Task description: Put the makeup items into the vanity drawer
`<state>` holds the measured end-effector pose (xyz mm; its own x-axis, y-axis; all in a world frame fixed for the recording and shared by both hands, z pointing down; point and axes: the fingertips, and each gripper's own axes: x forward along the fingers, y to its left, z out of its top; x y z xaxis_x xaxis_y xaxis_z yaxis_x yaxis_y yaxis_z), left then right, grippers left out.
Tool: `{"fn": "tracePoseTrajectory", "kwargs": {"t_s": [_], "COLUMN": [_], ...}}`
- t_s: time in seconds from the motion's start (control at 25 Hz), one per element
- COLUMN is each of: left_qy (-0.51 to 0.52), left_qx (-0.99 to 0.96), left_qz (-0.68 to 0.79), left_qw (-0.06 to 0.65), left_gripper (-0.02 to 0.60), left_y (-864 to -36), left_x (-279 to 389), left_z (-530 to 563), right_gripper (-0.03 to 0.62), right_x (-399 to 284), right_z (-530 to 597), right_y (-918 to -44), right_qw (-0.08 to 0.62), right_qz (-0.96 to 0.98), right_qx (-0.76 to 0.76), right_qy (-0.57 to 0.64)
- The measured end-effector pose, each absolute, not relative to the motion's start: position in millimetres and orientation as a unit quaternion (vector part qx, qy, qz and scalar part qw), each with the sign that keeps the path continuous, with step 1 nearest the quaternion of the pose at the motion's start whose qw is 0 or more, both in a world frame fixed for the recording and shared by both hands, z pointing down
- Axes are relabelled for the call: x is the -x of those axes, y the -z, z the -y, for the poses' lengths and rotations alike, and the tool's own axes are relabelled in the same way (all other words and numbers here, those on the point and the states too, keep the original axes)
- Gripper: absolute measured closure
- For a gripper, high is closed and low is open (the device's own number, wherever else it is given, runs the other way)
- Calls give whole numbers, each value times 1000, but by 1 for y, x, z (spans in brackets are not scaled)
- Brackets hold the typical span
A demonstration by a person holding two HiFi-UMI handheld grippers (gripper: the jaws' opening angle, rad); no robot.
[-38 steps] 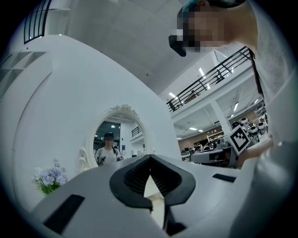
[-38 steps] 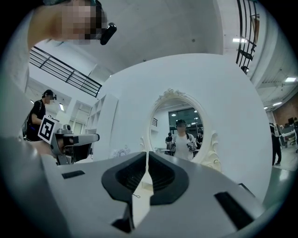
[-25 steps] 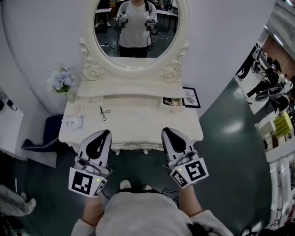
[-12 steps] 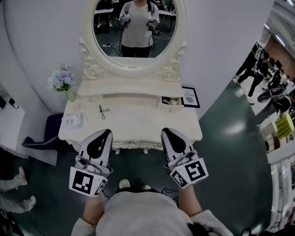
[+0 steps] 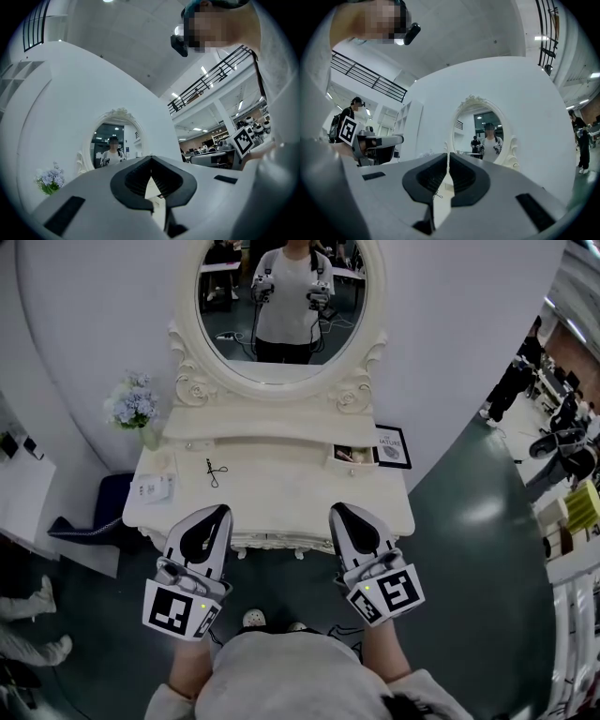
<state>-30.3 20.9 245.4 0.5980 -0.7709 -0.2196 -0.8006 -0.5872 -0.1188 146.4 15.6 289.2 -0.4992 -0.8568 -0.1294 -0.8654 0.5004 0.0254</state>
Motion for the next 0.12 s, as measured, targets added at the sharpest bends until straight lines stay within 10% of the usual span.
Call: {"fn": "tracePoseTrajectory", "kwargs": {"t_s": [0.12], "left_qy": [-71], "left_qx": [888], "left_qz": [-443], "left_qw": [103], "left_gripper": [568], "left_y": [-245], "left_x": [31], "left_z": [-18], "right_gripper": [566], "right_x": [-145], "right_z": [-12], "right_y": [-288], "right_qw": [51], "right_qz": [-865], "right_qx": [496], "right_qy": [-44]}}
